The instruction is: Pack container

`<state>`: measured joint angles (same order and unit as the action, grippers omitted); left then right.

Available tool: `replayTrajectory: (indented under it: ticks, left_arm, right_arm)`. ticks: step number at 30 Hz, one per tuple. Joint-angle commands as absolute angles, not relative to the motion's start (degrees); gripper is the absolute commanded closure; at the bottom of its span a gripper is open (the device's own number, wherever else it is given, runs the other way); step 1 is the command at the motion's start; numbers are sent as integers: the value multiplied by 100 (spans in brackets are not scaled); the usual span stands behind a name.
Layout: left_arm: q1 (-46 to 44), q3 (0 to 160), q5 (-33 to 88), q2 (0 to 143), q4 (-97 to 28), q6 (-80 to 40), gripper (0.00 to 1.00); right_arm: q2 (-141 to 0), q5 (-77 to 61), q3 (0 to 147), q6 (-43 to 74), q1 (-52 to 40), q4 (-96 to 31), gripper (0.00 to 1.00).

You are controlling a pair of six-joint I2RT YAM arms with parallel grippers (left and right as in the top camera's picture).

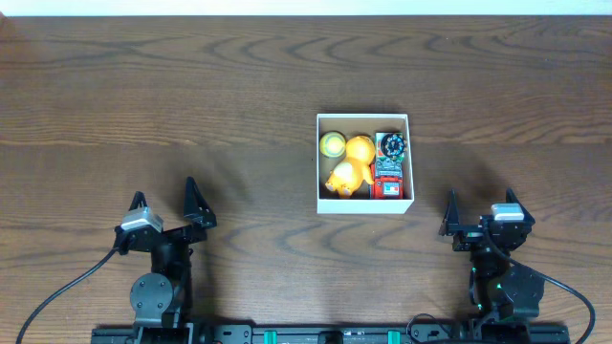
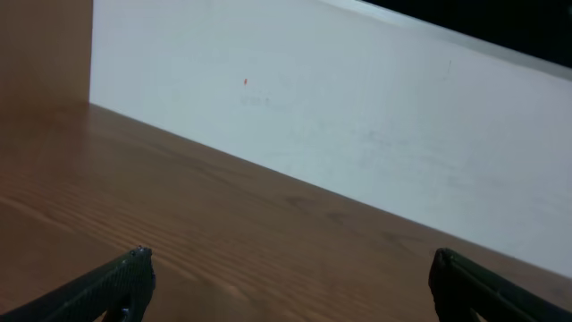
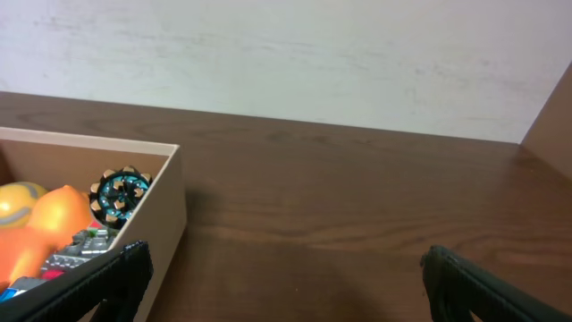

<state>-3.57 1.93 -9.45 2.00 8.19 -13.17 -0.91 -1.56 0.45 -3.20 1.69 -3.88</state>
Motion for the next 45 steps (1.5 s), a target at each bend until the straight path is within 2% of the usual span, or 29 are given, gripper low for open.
replayTrajectory:
  ticks: [1,11,27,32,45]
  left_arm:
    - [-353,82,-1013,69,871,-963,2]
    - [-355,21,-740,10,727,-963,2]
    - [-355,21,-491,10,-384,-961,2]
    - [-355,23,-493,16,-384,-484,2]
    - [-355,23,-493,16,-377,-473,2]
  right_arm:
    - [-80,-193,32,-370,110,-410,1]
    - [-80,-193,32,-370,110,-408,1]
    - [-80,-193,32,-370,110,-408,1]
    - [-82,-193,32,-370,110,-408,1]
    - [-80,-193,32,-370,110,-410,1]
